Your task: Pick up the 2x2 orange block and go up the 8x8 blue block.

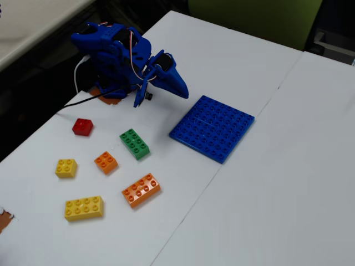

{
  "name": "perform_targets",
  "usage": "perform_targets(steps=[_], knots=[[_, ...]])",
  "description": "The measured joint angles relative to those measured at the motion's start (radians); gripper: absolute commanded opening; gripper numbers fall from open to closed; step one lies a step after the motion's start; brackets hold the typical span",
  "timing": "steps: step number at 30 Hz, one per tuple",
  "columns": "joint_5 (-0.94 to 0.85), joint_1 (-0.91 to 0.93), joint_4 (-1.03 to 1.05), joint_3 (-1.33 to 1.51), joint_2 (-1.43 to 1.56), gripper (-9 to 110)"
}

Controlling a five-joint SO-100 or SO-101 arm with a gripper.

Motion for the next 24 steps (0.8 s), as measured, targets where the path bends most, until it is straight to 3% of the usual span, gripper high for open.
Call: perform_targets(steps=[13, 24], knots=[[-0.336, 0.003, -0.034, -0.106, -0.061, 0], [-0.531, 0.089, 0.262, -0.698, -0.485, 0]])
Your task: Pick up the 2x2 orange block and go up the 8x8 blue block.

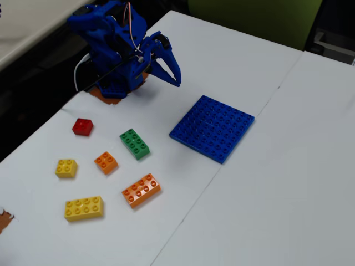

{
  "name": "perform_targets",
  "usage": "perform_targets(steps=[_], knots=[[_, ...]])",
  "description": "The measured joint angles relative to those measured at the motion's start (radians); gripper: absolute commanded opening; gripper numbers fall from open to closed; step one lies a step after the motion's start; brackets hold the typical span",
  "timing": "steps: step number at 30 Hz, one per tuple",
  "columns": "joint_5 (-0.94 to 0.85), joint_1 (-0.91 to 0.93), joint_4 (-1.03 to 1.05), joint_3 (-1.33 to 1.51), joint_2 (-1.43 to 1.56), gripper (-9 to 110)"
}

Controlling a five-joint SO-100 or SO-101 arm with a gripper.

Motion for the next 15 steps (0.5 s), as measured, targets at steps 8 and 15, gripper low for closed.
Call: perform_targets(steps=[8, 15], knots=[[-0.233, 0.091, 0.262, -0.405, -0.305, 0], [-0.537, 0.215, 0.486, -0.637, -0.489, 0]])
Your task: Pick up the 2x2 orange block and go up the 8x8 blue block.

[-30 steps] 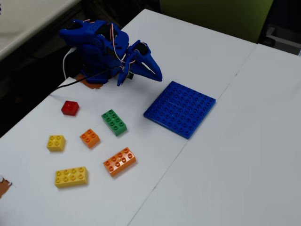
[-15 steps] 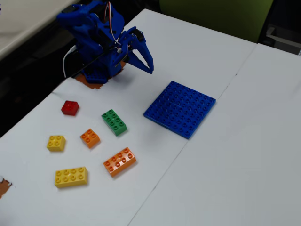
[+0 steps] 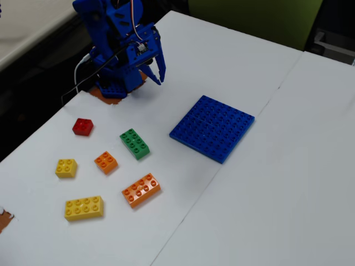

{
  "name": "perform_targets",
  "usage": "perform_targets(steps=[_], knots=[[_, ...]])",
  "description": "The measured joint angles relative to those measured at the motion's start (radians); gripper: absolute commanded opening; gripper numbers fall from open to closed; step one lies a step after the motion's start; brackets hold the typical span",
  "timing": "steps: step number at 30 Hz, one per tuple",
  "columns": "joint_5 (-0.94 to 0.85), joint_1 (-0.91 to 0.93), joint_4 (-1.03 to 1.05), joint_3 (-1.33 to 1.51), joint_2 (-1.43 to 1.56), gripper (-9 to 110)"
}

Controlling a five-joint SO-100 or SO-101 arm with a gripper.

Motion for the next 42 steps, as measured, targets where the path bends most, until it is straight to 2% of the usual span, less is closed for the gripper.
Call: perform_targets(steps=[7, 12, 28, 35, 42], knots=[[-0.359, 0.16, 0.121, -0.034, -0.08, 1], [-0.551, 0.284, 0.127, -0.034, -0.13, 2], [-0.916, 0.571, -0.133, -0.035, -0.414, 9], [-1.045, 0.647, -0.031, -0.325, -0.65, 10], [-1.065, 0.67, -0.061, -0.348, -0.741, 12]])
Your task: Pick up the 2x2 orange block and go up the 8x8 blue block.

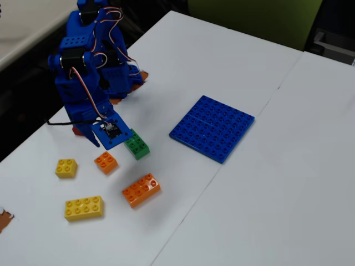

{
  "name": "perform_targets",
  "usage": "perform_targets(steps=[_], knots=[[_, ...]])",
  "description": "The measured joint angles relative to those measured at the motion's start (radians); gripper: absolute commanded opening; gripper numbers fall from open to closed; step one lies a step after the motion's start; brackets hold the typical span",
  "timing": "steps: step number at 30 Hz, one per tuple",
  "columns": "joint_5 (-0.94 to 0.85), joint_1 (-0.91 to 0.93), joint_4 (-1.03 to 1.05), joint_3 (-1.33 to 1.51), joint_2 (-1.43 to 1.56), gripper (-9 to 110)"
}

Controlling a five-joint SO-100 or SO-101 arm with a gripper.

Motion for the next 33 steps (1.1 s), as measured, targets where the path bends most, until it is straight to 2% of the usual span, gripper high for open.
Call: perform_targets(steps=[13, 33], knots=[[-0.098, 0.052, -0.124, 0.0, -0.153, 14], [-0.179, 0.086, -0.129, 0.0, -0.262, 23]])
